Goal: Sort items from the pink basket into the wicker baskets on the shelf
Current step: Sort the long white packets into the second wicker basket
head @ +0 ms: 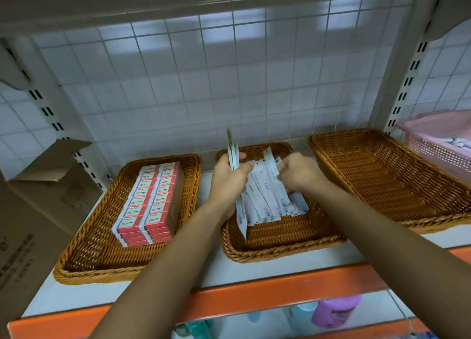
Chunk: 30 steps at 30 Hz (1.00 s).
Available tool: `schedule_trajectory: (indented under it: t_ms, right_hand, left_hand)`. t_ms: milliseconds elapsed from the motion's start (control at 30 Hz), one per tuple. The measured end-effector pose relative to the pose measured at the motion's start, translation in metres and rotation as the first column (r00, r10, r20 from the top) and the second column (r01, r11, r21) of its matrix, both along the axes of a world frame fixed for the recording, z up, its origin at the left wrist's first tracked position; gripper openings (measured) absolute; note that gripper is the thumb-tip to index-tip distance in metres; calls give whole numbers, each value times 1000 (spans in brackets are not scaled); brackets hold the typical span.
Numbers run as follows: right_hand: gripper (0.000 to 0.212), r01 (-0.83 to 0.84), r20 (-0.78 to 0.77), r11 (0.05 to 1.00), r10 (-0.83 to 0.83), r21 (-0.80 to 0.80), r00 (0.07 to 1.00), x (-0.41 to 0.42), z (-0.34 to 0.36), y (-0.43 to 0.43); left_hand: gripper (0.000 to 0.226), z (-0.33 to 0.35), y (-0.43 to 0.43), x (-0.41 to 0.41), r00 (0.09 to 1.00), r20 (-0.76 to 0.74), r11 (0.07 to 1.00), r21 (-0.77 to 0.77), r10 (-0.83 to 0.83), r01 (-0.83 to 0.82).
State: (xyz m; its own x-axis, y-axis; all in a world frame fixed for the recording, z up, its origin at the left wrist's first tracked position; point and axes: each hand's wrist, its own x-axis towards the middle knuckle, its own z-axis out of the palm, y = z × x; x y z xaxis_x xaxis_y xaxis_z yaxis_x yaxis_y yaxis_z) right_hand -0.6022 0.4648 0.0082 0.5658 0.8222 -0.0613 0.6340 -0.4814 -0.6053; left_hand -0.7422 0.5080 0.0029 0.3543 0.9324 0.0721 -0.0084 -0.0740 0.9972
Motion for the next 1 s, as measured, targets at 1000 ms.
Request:
schedule_trajectory:
  t_ms: [1000]
  right_hand:
    - [30,10,629,964,166,-267,760,-20,0,3]
  left_hand:
    - [10,-8,3,3,992,-122,989,138,-34,50]
